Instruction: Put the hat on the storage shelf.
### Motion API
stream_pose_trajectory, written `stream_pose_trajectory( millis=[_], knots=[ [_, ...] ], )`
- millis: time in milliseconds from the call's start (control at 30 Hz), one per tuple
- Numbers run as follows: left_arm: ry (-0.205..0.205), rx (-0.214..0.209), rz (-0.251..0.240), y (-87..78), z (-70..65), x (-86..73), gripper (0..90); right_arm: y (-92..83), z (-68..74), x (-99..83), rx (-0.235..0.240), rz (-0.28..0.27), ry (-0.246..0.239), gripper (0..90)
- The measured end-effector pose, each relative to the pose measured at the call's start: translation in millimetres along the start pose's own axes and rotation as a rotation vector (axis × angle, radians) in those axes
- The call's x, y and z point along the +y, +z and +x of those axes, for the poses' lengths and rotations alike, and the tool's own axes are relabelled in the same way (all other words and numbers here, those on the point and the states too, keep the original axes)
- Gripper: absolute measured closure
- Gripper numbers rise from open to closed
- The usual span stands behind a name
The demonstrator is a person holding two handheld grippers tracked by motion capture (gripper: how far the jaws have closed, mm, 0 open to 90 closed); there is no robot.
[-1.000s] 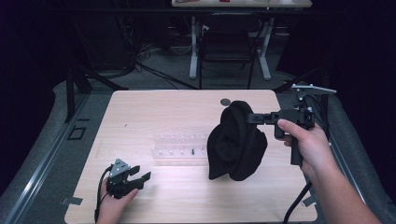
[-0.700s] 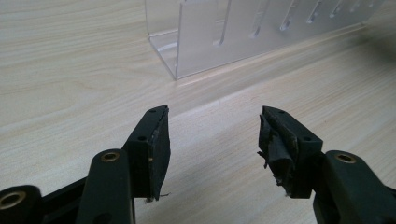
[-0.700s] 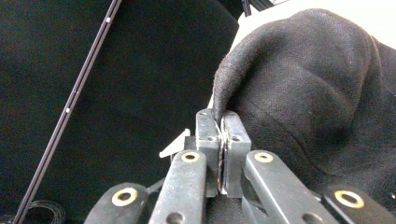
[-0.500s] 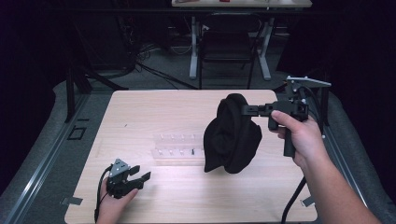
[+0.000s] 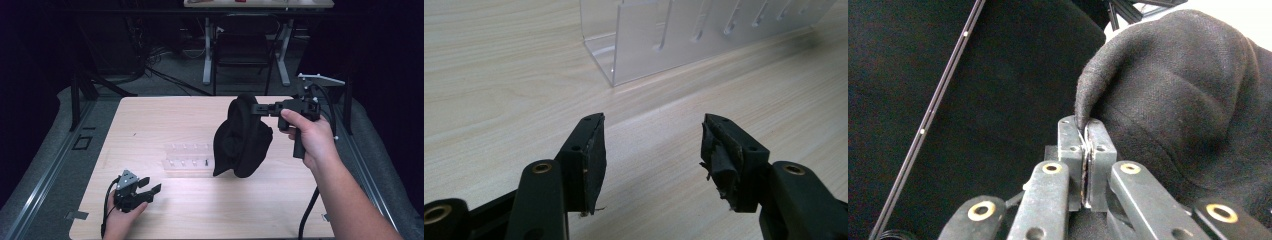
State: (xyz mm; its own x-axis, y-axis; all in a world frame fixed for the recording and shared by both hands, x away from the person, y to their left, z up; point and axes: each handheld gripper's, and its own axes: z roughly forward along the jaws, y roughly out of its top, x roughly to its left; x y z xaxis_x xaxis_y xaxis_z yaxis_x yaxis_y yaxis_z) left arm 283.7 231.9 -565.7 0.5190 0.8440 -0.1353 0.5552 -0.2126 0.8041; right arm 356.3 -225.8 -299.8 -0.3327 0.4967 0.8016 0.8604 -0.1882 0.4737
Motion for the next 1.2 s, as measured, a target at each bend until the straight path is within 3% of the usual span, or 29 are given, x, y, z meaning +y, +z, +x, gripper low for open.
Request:
stream_pose_trajectory(
  millis=[400, 733, 1200],
  knots=[
    [-0.001, -0.003, -0.005, -0.5, 0.1, 0.4, 43.8, 22.0, -1.9, 10.0, -0.035, -0.008, -0.014, 88.2],
    [0.000, -0.006, -0.008, -1.5, 0.8, 0.8, 43.8, 38.8, -5.8, 18.0, -0.036, -0.016, 0.001, 88.2],
    [-0.002, -0.007, -0.006, -1.5, 0.9, 0.9, 43.8, 53.9, -8.1, 18.7, -0.076, -0.005, -0.016, 88.1]
  ],
)
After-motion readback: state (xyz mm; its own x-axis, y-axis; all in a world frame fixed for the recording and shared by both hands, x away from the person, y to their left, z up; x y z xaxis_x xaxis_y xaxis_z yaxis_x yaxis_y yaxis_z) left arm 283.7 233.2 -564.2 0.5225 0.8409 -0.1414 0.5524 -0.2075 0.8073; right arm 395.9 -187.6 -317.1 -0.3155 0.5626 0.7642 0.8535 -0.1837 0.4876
